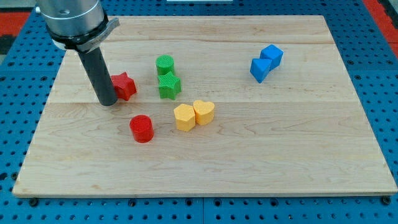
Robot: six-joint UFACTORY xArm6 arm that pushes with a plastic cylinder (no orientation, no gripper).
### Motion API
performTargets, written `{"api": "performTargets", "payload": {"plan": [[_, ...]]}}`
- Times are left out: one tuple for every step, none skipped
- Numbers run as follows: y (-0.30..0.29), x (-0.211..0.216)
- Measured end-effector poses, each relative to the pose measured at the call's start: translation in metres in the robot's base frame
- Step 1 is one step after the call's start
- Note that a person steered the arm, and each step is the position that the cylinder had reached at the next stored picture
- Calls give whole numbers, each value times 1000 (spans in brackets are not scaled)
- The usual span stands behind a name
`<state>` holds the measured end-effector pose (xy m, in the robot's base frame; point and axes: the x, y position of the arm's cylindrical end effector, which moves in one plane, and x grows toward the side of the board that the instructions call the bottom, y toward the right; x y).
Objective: Move your arm towards the red circle
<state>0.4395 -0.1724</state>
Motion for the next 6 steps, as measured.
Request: {"api": "performTargets", "payload": {"plan": [[25,-11],[42,-6],[-13,18],[-42,33],[-51,69],[-26,125]]}}
